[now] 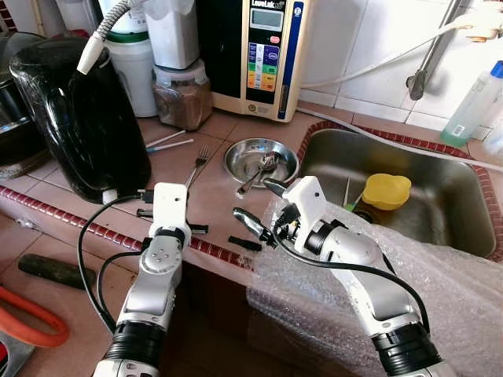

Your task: Kitchen organization

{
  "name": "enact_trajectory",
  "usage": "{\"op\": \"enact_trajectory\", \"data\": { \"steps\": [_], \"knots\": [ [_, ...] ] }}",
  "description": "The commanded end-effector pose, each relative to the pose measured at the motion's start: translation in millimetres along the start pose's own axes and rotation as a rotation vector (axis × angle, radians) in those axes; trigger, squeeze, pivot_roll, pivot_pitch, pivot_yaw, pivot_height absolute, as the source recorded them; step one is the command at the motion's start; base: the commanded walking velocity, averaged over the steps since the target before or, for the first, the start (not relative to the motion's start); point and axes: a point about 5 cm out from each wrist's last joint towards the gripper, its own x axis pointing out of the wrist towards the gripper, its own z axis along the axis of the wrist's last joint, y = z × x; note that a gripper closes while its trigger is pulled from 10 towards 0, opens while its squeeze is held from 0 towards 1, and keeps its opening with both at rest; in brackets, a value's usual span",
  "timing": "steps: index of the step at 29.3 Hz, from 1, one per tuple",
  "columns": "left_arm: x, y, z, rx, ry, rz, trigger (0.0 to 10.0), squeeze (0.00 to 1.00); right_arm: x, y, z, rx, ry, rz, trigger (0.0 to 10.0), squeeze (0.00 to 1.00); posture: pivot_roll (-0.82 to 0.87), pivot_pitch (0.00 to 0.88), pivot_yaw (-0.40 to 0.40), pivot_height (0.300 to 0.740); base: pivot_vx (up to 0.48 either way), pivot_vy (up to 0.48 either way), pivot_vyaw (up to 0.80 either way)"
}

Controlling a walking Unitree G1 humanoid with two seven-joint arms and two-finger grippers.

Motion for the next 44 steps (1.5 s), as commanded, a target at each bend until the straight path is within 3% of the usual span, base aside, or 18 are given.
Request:
{"op": "enact_trajectory", "data": {
  "steps": [1, 8, 9, 10, 11, 13, 14, 22, 35, 44],
  "knots": [
    [-0.6, 1.4, 9, 0.017, -0.054, 0.02, 0.0, 0.0, -0.1, -2.5, 2, -0.014, -0.004, -0.005, 10.0, 0.0, 0.01, 0.0, -0.017, 0.74, 0.0, 0.0, 0.0],
    [5.0, 4.9, 21, 0.024, -0.104, 0.047, 0.0, 0.0, 0.7, -2.6, 1, -0.016, -0.002, -0.001, 10.0, 0.0, 0.01, 0.0, -0.019, 0.74, 0.0, 0.0, 0.0],
    [5.9, 4.7, 23, 0.029, -0.108, 0.048, 0.6, 0.0, 0.6, -2.8, 1, -0.017, -0.001, -0.002, 10.0, 0.0, 0.01, 0.0, -0.021, 0.74, 0.0, 0.0, 0.0],
    [5.9, 4.7, 23, 0.029, -0.108, 0.048, 0.6, 0.0, 0.6, -2.8, 1, -0.017, -0.001, -0.002, 10.0, 0.0, 0.01, 0.0, -0.021, 0.74, 0.0, 0.0, 0.0],
    [8.4, 5.0, 25, 0.035, -0.108, 0.053, 10.0, 0.0, 0.3, -3.0, 1, -0.017, 0.0, -0.003, 10.0, 0.0, 0.01, 0.0, -0.021, 0.74, 0.0, 0.0, 0.0],
    [11.4, 6.1, 26, 0.035, -0.108, 0.061, 10.0, 0.0, 0.1, -3.1, 1, -0.018, 0.0, -0.003, 10.0, 0.0, 0.01, 0.0, -0.021, 0.74, 0.0, 0.0, 0.0],
    [13.7, 6.6, 26, 0.017, -0.106, 0.056, 10.0, 1.0, 0.2, -3.2, 1, -0.018, 0.001, -0.003, 10.0, 0.0, 0.0, 0.0, -0.021, 0.74, 0.0, 0.0, 0.0],
    [37.0, 10.5, 30, 0.002, -0.031, 0.015, 10.0, 1.0, -0.3, -3.0, 1, -0.021, -0.001, -0.006, 10.0, 0.0, -0.01, 0.0, -0.015, 0.74, 0.0, 0.0, 0.0],
    [56.0, 15.6, 35, -0.032, 0.057, -0.027, 10.0, 1.0, -4.4, -1.0, 0, -0.014, 0.002, -0.02, 10.0, 0.0, -0.03, 0.0, -0.003, 0.74, 0.0, 0.0, 0.0],
    [66.3, 24.0, 51, -0.057, 0.043, -0.043, 10.0, 1.0, -5.0, 0.7, -1, -0.01, 0.002, -0.028, 10.0, 0.0, -0.03, 0.0, 0.014, 0.74, 0.0, 0.0, 0.0]
  ]
}}
